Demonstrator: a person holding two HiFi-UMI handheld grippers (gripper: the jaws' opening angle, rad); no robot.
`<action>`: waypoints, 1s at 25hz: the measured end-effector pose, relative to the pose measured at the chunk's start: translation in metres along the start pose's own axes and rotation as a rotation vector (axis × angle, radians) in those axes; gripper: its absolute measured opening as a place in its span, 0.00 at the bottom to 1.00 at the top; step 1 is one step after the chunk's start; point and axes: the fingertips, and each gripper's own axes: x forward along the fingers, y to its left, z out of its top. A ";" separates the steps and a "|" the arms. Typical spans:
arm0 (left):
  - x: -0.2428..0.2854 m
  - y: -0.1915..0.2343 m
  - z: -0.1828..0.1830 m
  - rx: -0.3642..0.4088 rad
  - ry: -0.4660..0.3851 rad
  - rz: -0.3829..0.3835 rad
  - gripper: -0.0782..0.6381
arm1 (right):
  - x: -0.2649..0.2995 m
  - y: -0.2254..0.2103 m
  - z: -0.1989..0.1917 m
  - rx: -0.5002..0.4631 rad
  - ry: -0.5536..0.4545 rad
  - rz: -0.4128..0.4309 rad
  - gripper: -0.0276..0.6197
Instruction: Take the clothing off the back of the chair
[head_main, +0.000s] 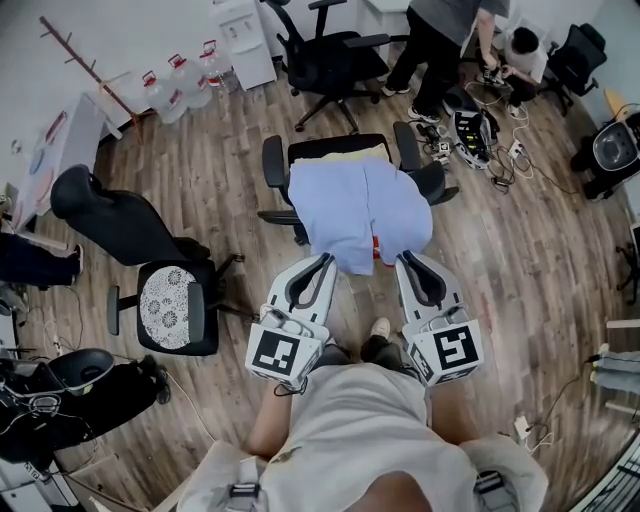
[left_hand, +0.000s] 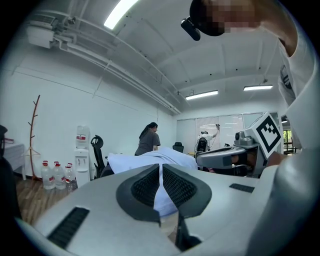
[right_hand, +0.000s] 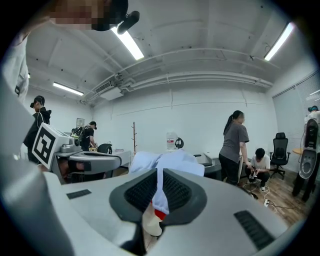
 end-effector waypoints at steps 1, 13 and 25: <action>0.000 0.001 -0.002 0.000 0.000 0.000 0.13 | 0.000 0.000 -0.001 0.000 0.002 -0.001 0.08; 0.008 0.003 -0.007 0.003 0.008 0.001 0.20 | 0.000 -0.008 -0.004 -0.007 0.007 -0.015 0.18; 0.013 0.010 -0.016 -0.014 0.031 0.015 0.27 | 0.002 -0.016 -0.011 0.008 0.026 -0.032 0.22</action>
